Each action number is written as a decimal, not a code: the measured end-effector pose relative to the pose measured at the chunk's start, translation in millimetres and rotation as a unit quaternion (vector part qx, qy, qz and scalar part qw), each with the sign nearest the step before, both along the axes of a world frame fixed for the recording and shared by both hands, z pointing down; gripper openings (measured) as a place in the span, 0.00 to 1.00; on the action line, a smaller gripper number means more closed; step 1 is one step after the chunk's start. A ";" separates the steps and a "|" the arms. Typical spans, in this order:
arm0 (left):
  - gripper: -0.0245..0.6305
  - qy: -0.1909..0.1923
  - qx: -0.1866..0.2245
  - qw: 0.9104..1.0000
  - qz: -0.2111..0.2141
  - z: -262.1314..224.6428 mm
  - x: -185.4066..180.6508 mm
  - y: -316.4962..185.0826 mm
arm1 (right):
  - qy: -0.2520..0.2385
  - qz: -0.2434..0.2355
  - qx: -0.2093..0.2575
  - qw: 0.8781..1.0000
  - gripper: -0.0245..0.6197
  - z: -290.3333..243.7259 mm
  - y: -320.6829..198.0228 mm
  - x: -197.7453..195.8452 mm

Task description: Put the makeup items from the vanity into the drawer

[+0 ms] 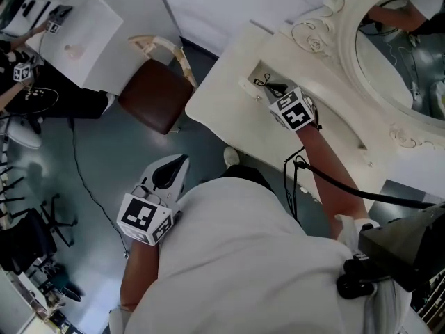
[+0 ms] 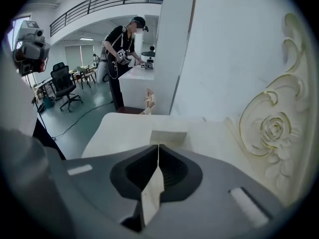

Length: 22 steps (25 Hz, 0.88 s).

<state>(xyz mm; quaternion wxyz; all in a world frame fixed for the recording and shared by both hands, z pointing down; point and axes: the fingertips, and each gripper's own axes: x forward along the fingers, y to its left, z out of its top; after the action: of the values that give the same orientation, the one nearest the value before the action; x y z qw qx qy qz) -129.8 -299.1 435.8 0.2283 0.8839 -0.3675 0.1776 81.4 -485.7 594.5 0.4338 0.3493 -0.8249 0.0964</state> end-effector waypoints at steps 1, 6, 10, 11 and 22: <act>0.04 0.002 0.002 1.000 0.004 -0.9 -2.2 4.6 | -0.007 0.007 0.005 1.000 0.04 -6.2 8.0 -2.0; 0.04 0.013 0.013 0.999 0.027 -6.8 -17.3 33.2 | -0.048 0.030 0.017 0.998 0.04 -31.8 62.9 -26.6; 0.04 0.019 0.021 0.998 0.048 -9.6 -30.1 54.6 | -0.079 0.047 0.014 0.996 0.04 -41.2 112.4 -50.1; 0.04 0.021 0.023 0.998 0.053 -10.2 -33.4 60.2 | -0.083 0.049 0.014 0.995 0.04 -42.8 124.9 -56.0; 0.04 0.043 0.034 0.994 0.092 -15.6 -70.7 133.1 | -0.139 0.059 0.028 0.988 0.04 -72.3 249.6 -120.5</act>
<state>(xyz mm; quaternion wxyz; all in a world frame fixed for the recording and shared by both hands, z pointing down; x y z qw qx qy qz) -200.5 -166.0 420.2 0.1960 0.9280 -0.2806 0.1470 -39.1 -236.2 522.2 0.2984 0.3924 -0.8576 0.1465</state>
